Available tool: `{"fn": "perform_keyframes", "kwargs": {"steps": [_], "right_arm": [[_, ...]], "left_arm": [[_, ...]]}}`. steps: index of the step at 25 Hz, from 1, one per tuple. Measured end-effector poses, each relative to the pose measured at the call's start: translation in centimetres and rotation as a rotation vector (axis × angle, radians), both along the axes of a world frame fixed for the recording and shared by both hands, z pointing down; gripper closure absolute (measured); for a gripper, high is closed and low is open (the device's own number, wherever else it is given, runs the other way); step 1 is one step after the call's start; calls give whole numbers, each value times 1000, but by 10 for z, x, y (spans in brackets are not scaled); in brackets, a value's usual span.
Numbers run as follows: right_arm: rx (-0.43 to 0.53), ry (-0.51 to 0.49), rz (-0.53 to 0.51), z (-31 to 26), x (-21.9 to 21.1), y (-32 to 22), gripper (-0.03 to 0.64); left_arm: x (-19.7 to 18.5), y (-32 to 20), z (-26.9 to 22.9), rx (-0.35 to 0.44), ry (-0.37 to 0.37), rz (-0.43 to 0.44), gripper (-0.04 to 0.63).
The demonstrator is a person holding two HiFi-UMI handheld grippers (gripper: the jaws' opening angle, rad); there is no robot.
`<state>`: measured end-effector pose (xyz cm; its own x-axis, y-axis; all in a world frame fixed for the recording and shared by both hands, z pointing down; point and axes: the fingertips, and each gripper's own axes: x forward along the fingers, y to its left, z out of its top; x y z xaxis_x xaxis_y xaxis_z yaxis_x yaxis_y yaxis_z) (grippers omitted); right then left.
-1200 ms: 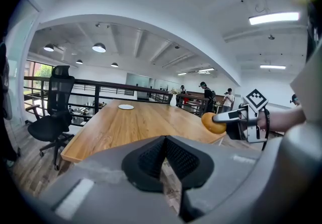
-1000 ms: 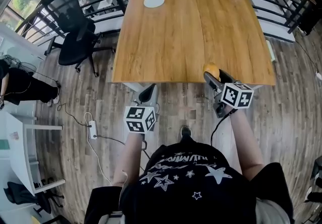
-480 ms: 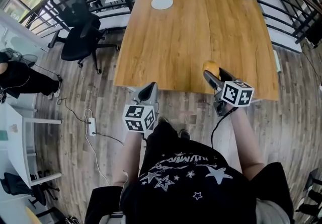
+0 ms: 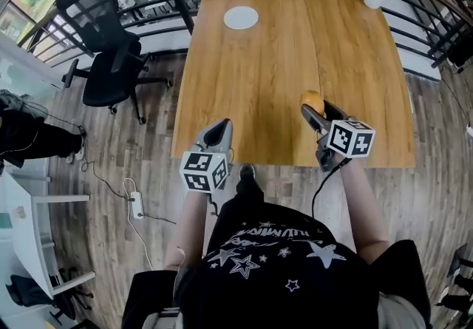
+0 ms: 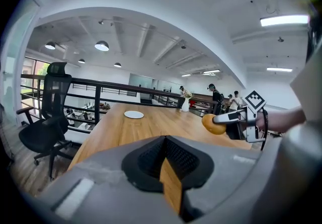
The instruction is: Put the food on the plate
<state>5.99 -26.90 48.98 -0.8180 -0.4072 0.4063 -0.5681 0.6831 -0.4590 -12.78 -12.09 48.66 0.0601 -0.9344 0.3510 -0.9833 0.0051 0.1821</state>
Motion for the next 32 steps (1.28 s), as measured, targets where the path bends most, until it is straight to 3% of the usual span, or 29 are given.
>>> {"fn": "perform_keyframes", "kwargs": {"steps": [13,21,32], "right_arm": [[8,5,11,0,-100,-54,295],[64,31,16,-13,-137,-96,295],[136,88,-23,-27,-219,-170,295]], "left_arm": [[-104,-74,-6,14,4,24,594],[-145,-114,-13,33,7,40,594],[-188,-176,-14,24,18,89,594]]}}
